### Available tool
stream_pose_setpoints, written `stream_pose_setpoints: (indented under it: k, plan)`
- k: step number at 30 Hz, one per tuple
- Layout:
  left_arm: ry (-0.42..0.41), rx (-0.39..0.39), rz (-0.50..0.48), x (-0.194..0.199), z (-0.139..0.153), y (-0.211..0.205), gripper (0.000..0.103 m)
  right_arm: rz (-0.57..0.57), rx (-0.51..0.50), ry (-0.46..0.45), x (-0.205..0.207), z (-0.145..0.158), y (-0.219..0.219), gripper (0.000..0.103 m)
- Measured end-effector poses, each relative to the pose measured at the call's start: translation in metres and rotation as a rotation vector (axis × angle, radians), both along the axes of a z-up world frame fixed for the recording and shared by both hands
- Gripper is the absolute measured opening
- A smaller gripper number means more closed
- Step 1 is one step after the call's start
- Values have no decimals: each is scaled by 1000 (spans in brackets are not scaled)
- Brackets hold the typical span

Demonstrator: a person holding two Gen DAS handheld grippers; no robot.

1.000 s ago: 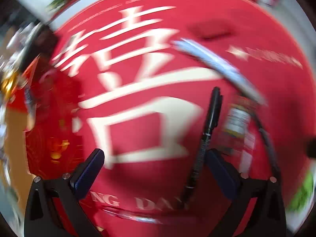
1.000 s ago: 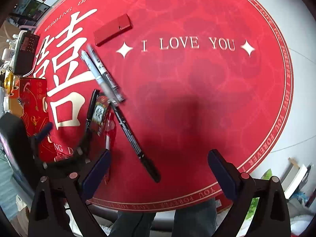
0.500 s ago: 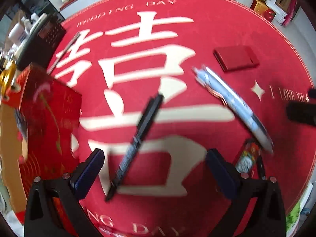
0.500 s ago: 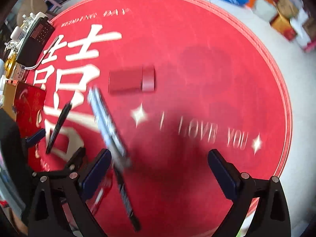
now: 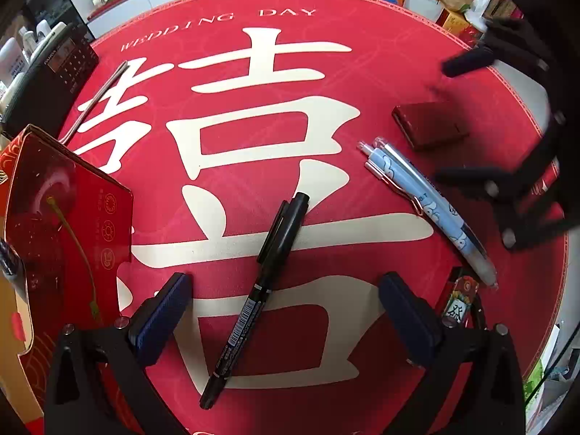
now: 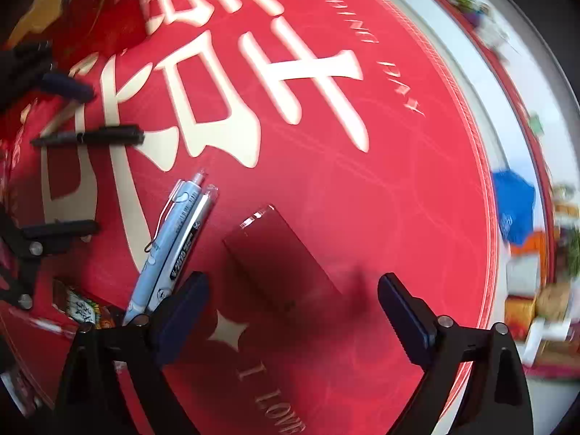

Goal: Organize rigid objects
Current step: 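Close right tool on the red rectangular case while left tool approaches the black marker, then close left tool on the black marker while right tool holds the red case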

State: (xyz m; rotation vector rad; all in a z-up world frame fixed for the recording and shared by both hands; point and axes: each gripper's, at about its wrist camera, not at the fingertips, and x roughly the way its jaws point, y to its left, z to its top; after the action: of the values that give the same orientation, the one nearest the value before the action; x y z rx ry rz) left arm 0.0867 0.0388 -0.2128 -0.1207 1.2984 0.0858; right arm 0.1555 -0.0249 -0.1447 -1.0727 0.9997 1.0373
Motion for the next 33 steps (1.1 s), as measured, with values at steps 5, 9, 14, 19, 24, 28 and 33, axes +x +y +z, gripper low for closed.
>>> stream_pose_setpoints:
  k: [5, 9, 14, 19, 24, 28, 33]
  plan:
    - [-19, 2, -26, -17, 3, -1, 103, -147, -27, 205, 20, 3, 9, 55]
    - [-27, 0, -76, -24, 12, -5, 103, -330, -81, 260, 23, 2, -4, 36]
    - [-40, 6, -213, -34, 19, -45, 103, -630, -90, 381, 12, -8, -55, 36]
    - [-43, 7, -166, -26, 20, -22, 103, -665, -93, 342, -7, -14, -75, 36]
    - [-41, 10, -198, -26, 21, -15, 103, -687, -101, 364, -10, -14, -65, 36]
    - [-25, 8, -325, -33, 22, -17, 92, -745, -75, 435, -1, -9, -61, 36]
    - [-15, 22, -309, -39, 33, -18, 67, -813, -31, 485, -14, 0, -78, 36]
